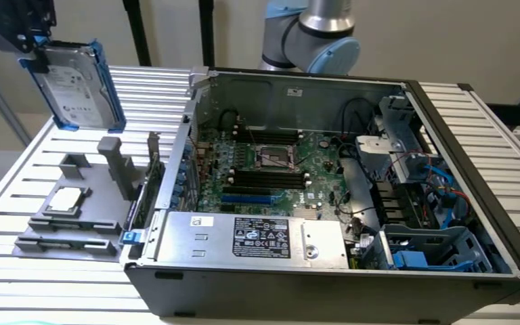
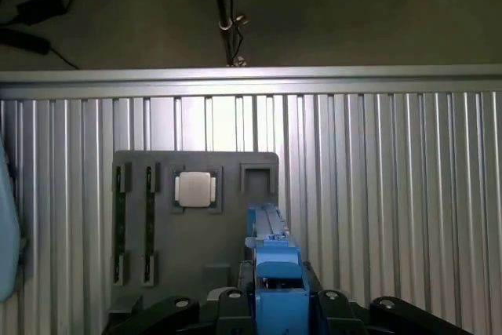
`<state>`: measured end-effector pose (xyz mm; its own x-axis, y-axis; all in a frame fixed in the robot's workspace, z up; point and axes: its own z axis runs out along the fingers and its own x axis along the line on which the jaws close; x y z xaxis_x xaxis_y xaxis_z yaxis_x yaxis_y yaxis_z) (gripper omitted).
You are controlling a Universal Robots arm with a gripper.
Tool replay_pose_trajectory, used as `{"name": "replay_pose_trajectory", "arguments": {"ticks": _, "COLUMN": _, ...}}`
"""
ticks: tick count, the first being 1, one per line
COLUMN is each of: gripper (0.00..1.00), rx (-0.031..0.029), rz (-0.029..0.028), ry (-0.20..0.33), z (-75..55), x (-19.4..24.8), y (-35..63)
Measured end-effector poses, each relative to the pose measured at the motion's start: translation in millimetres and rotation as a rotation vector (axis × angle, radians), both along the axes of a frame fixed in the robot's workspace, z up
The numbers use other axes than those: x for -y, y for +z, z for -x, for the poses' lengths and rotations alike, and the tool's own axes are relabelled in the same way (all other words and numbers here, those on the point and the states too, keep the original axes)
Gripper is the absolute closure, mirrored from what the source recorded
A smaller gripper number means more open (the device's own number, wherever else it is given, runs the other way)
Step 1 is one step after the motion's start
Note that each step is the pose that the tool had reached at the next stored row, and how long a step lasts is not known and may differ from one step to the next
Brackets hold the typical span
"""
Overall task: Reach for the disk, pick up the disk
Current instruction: 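Pick up the disk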
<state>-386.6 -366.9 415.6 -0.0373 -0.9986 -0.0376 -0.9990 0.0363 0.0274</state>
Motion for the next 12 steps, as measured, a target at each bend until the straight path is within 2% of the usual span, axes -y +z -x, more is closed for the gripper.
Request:
{"name": "replay_pose_trajectory", "arguments": {"ticks": 5, "gripper": 0.68, "rx": -0.0068, "rz": 0.0001, "ry": 0.001, "z": -19.7, "x": 2.5, "y": 22.5}}
{"name": "replay_pose_trajectory", "arguments": {"ticks": 12, "gripper": 0.68, "rx": -0.0148, "rz": 0.0000, "ry": 0.001, "z": -51.2, "x": 9.1, "y": 51.6}}
